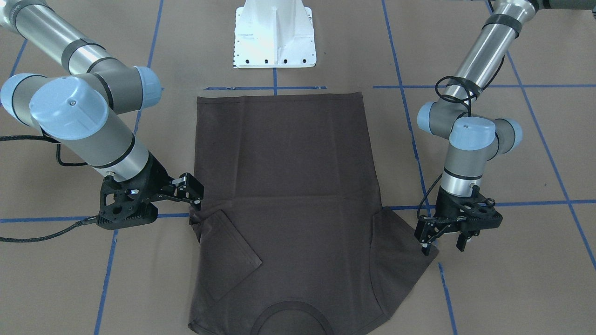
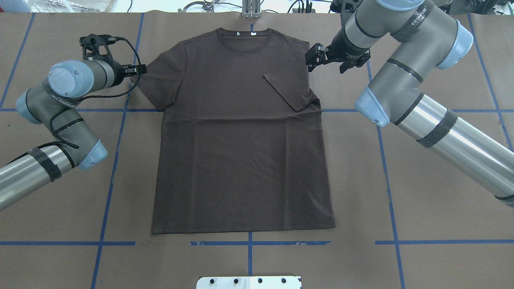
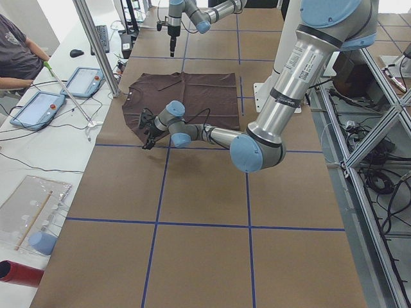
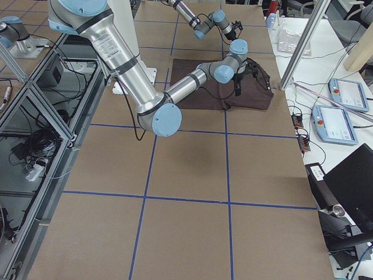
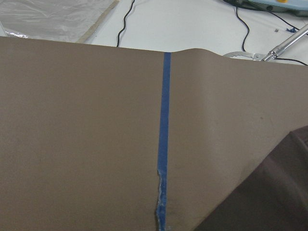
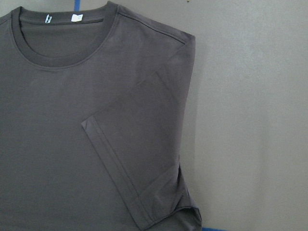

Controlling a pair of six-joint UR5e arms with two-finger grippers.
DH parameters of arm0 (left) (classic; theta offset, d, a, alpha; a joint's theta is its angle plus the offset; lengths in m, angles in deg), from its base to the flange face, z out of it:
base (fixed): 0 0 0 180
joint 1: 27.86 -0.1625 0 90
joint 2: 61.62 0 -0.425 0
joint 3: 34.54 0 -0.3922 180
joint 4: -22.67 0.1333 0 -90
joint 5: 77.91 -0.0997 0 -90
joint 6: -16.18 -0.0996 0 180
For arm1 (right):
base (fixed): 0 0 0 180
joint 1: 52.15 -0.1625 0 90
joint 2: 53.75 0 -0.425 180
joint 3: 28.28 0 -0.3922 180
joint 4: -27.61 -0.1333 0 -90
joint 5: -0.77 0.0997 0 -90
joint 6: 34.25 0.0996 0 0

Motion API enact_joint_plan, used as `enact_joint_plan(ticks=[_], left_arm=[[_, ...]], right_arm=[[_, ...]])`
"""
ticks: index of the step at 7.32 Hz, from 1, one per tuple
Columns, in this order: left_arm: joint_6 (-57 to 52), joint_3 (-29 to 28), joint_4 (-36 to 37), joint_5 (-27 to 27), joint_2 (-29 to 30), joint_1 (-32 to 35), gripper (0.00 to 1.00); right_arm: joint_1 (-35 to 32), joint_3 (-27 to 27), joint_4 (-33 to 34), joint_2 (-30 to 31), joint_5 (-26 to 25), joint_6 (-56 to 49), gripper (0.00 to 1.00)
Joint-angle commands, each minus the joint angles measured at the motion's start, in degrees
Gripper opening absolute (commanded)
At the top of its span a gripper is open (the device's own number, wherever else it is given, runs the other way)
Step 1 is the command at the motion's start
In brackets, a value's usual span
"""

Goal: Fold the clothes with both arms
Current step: 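Fold the sleeve inward with the right gripper while the left gripper approaches the other sleeve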

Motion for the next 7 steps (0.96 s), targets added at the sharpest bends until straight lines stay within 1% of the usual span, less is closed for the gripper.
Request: enact_joint_plan(ticks=[1,3,4,5,7], left_arm=[[0.1,-0.5,-0.1,-0.2,0.2,-1.0,0.96],[0.0,-0.5,-0.1,-0.2,0.1,-1.4,0.93],[-0.2,-0.5,-0.1,-0.2,0.1,-1.4,0.89],[-0.2,-0.5,-0.1,-0.2,0.1,-1.4,0.81],[-0.2,-0.5,-0.1,-0.2,0.0,-1.4,0.62]], right_arm=[[0.0,-0.2,-0.1,0.0,-0.2,0.0,1.0],[0.0,-0.4,-0.1,-0.1,-0.2,0.0,1.0],[0.0,-0.4,-0.2,-0.1,-0.2,0.0,1.0],[0.0,-0.4,-0.2,-0.1,-0.2,0.0,1.0],[0.1,-0.4,-0.2,-0.1,-0.2,0.0,1.0]])
